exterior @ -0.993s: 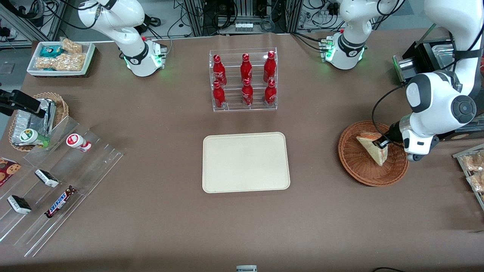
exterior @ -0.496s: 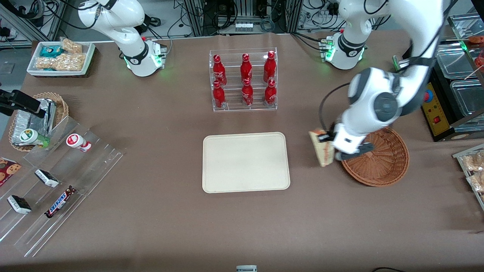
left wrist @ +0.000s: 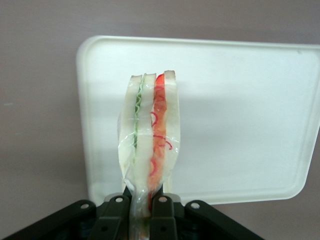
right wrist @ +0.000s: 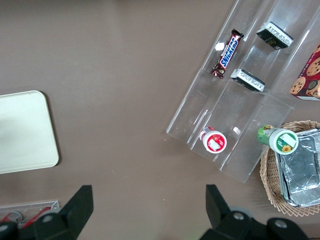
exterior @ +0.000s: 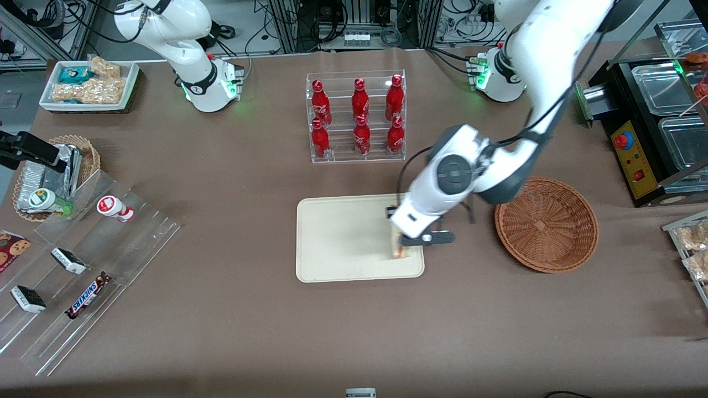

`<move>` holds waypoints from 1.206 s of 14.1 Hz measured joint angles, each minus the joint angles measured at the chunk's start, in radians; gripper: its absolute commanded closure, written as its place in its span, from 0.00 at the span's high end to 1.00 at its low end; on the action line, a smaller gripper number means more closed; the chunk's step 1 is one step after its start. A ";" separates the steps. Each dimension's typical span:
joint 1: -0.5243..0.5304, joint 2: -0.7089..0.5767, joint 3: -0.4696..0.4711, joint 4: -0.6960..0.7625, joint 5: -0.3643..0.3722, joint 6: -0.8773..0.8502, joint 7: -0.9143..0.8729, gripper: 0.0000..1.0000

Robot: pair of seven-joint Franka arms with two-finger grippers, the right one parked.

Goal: Place sandwich from basket to tray
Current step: 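Lift the sandwich and carry it with the left gripper over the beige tray, then lower the sandwich onto the tray and open the left gripper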

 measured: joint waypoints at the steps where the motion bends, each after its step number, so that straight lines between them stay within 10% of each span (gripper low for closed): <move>1: -0.040 0.035 0.000 0.031 0.042 0.006 -0.041 0.11; 10: -0.150 0.164 0.011 0.105 0.152 0.067 -0.205 0.12; 11: -0.151 0.172 0.011 0.105 0.163 0.079 -0.215 0.20; 12: -0.153 0.177 0.011 0.105 0.168 0.085 -0.221 0.70; 13: -0.154 0.181 0.011 0.105 0.169 0.087 -0.224 1.00; 17: -0.152 0.164 0.011 0.133 0.169 0.075 -0.234 1.00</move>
